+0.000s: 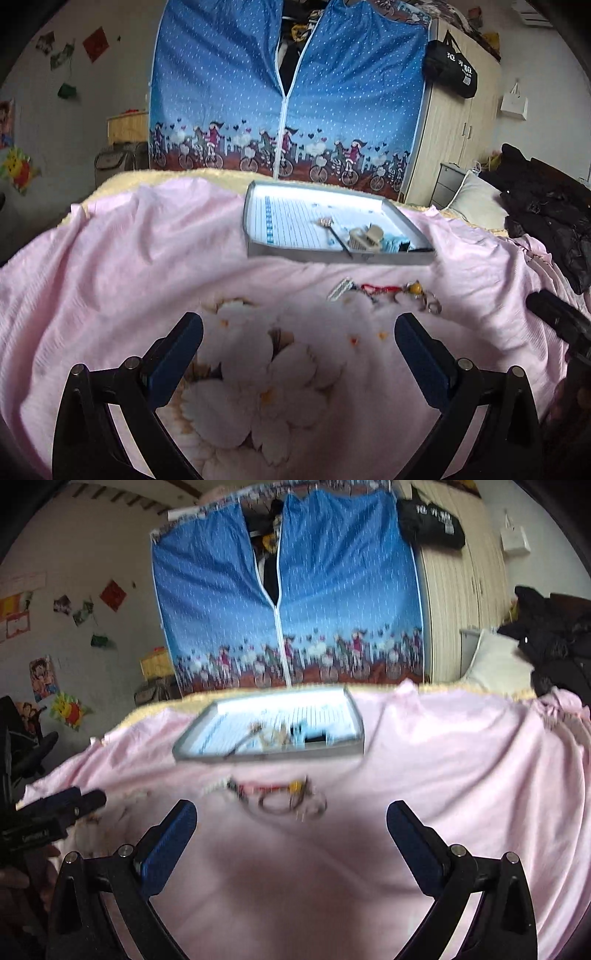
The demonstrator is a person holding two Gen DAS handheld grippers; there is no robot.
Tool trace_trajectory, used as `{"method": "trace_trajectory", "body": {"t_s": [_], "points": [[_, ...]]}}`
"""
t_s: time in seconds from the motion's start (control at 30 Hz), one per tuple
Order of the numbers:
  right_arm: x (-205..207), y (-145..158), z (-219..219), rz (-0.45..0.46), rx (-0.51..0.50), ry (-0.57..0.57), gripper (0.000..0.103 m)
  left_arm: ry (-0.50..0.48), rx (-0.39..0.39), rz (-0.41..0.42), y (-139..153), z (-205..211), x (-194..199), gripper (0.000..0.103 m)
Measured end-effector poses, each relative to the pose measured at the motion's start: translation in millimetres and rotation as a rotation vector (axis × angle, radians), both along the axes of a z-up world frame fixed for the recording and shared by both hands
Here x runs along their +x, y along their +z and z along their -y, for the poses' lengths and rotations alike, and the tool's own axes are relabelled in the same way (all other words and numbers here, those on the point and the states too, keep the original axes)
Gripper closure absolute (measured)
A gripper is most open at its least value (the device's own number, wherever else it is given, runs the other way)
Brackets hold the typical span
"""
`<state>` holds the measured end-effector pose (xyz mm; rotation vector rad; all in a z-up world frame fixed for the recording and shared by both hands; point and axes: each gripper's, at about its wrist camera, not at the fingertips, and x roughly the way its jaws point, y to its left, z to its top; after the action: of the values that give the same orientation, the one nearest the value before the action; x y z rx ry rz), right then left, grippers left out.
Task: Organize jewelry
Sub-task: 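Withdraw both tools from the tray back over the remaining items, then grasp the silver barrette with the left tool while the right tool reaches for the metal key rings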
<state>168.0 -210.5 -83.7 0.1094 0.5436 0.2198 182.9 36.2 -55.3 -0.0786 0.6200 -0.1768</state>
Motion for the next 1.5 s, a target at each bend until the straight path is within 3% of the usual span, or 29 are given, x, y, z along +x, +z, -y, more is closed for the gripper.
{"method": "trace_trajectory", "body": {"t_s": [0.13, 0.27, 0.57, 0.83, 1.0, 1.03, 1.1, 1.17, 1.23, 1.43, 1.5], "points": [[11, -14, -7, -0.087, -0.044, 0.002, 0.000, -0.013, 0.012, -0.035, -8, 3, 2, 0.001], [30, -38, -13, -0.228, -0.096, -0.011, 0.000, -0.018, 0.064, -0.121, -19, 9, 11, 0.001], [29, -40, -2, -0.254, -0.030, -0.009, 0.000, -0.035, 0.069, -0.164, -23, 12, 13, 0.001], [76, -35, 23, -0.322, 0.020, 0.024, 0.000, -0.078, 0.108, -0.181, -20, 22, 39, 0.001], [103, -25, 25, -0.253, -0.088, 0.071, 0.000, -0.107, 0.102, -0.196, -22, 28, 67, 0.002], [107, -25, 25, -0.237, -0.105, 0.074, 0.000, -0.115, 0.109, -0.204, -24, 30, 73, 0.004], [119, -28, 27, -0.222, -0.126, 0.089, 0.016, -0.146, 0.119, -0.230, -27, 34, 90, 0.016], [129, -36, 29, -0.241, -0.125, 0.099, 0.045, -0.169, 0.127, -0.273, -33, 37, 109, 0.033], [137, -45, 30, -0.268, -0.120, 0.106, 0.053, -0.195, 0.115, -0.309, -38, 39, 123, 0.044], [151, -61, 30, -0.341, -0.080, 0.156, 0.054, -0.283, 0.090, -0.400, -56, 51, 152, 0.052], [153, -63, 31, -0.346, -0.068, 0.162, 0.056, -0.278, 0.070, -0.448, -64, 55, 160, 0.061]]}}
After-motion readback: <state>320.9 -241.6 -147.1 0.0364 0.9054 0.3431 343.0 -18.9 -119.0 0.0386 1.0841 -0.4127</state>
